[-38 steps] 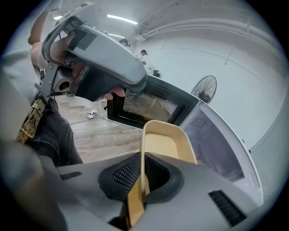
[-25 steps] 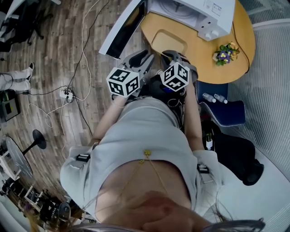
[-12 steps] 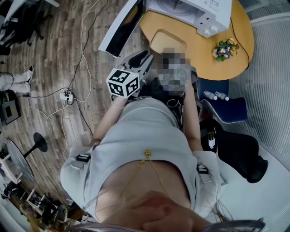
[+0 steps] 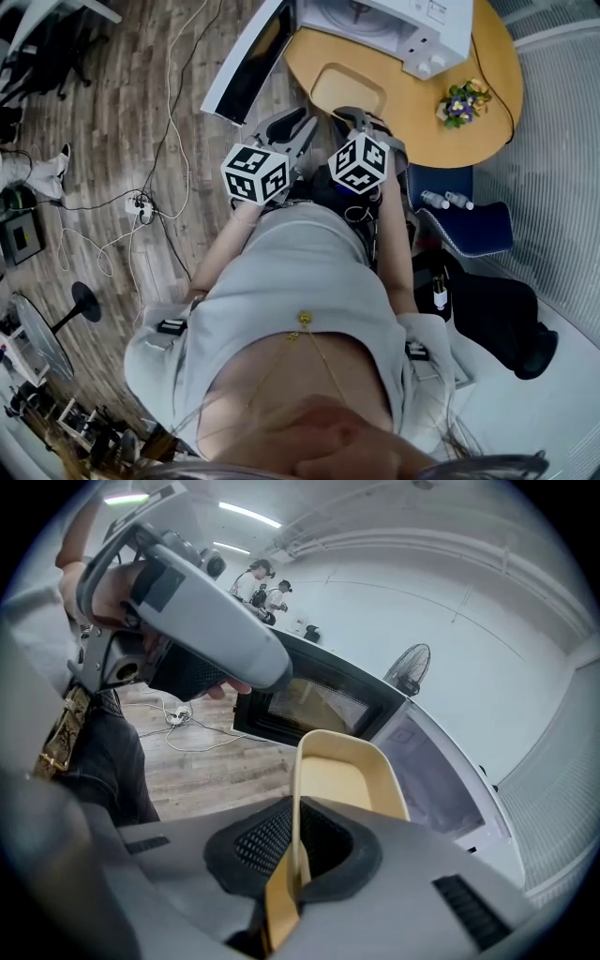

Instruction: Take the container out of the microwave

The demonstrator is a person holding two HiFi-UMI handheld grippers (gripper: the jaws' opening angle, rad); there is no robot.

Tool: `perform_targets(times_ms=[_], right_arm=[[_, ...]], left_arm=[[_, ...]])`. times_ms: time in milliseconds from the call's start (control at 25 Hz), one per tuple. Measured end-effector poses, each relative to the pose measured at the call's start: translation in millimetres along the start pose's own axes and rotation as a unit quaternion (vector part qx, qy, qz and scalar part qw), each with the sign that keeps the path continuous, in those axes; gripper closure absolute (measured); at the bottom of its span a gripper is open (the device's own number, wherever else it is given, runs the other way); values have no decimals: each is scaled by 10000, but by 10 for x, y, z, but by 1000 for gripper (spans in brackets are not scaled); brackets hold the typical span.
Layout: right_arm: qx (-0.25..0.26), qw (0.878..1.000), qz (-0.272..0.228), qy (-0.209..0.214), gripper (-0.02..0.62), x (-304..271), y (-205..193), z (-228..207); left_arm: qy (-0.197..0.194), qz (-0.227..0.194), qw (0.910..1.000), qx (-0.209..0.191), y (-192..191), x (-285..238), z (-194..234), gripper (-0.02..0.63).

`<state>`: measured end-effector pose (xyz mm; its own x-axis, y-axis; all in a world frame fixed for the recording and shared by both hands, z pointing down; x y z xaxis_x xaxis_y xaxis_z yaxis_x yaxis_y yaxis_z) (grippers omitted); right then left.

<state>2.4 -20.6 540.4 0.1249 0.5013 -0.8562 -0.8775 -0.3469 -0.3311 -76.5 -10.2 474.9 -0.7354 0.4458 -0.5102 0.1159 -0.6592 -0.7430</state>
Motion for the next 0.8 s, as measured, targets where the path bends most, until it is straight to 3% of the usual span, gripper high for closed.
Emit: perform_targets(times_ms=[800], right_arm=[[22, 10000, 51, 73, 565, 1, 16, 22]], left_arm=[[12, 78, 9999, 61, -54, 34, 34, 488]])
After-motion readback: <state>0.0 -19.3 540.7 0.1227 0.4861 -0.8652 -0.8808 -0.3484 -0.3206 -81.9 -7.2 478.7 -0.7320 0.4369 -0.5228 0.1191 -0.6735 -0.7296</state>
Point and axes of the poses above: the fingertips, and each gripper's own axes: x backward along the fingers, z to its left, y out of its top, the point moved 3 cm from there along x, backward along the fingers, and after that the axes turned 15 degrees about z, right-handed, at the moved point
